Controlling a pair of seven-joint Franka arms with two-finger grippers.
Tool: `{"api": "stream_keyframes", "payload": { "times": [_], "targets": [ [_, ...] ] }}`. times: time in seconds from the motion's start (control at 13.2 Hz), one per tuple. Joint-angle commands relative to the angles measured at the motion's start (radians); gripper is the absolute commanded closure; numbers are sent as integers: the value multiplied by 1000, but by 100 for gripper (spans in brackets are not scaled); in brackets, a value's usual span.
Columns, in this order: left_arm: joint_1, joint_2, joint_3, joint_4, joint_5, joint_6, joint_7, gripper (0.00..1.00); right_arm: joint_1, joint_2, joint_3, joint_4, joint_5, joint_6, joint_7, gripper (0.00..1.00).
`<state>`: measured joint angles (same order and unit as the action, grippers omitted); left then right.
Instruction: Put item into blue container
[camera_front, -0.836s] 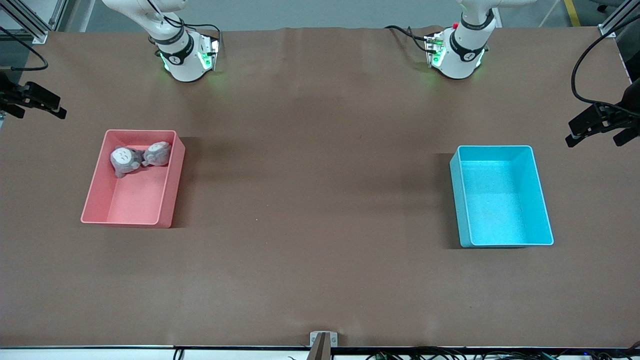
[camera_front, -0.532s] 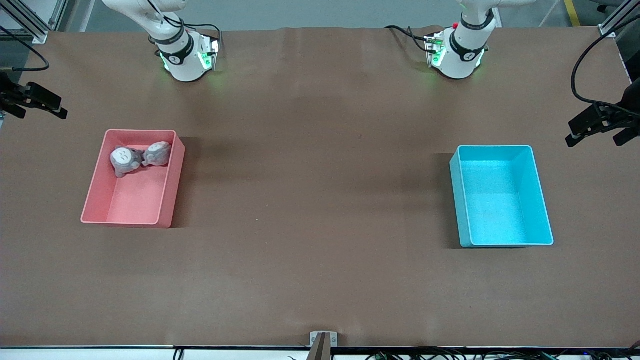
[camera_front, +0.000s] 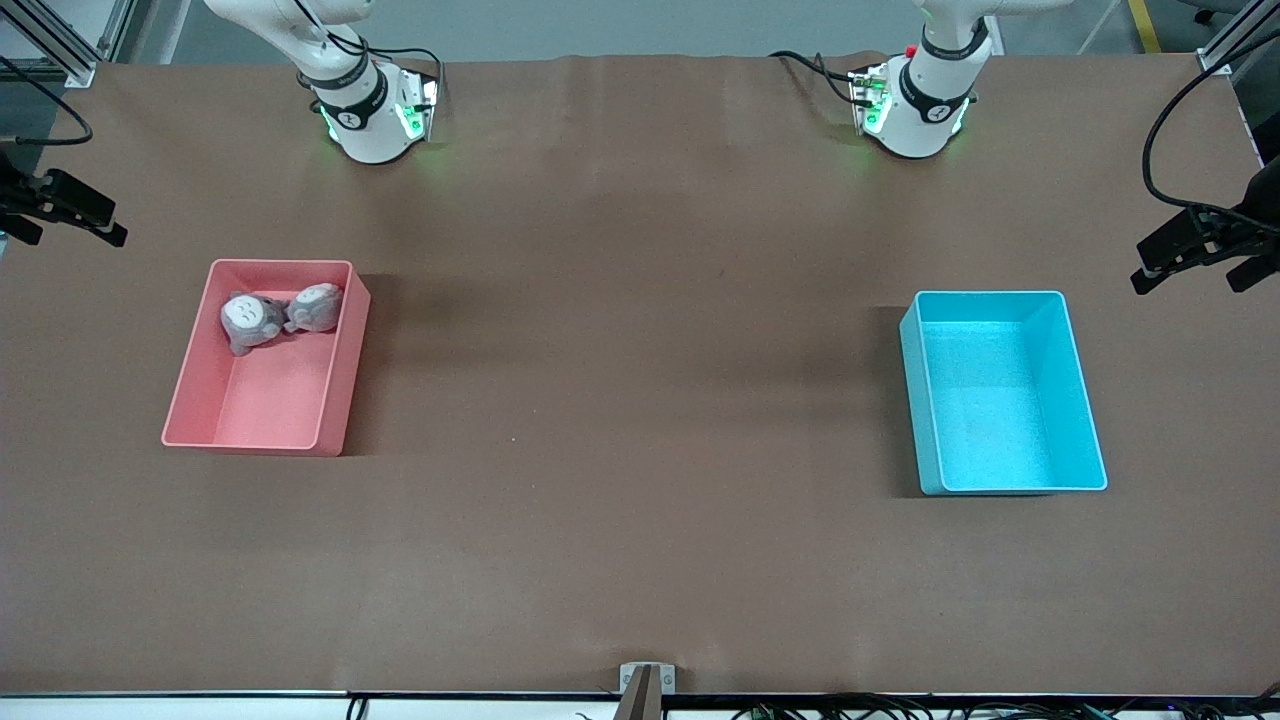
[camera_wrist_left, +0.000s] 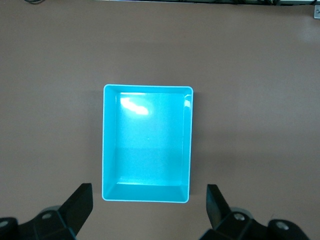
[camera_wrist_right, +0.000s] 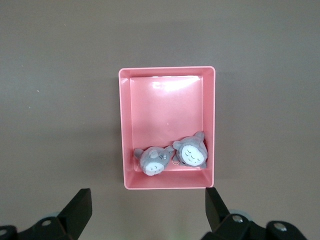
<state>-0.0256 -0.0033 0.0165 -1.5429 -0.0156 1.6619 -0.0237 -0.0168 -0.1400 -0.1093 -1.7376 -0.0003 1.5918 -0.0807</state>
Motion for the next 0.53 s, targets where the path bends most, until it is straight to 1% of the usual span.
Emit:
{"api": "stream_keyframes", "payload": {
  "times": [0.0, 0.46],
  "targets": [
    [0, 3, -3, 20, 9, -21, 1, 0, -3, 13, 3, 15, -3, -4, 7, 0],
    [0, 3, -3, 20, 8, -21, 1, 0, -12, 13, -1, 10, 5, -3, -25, 0]
  ]
}}
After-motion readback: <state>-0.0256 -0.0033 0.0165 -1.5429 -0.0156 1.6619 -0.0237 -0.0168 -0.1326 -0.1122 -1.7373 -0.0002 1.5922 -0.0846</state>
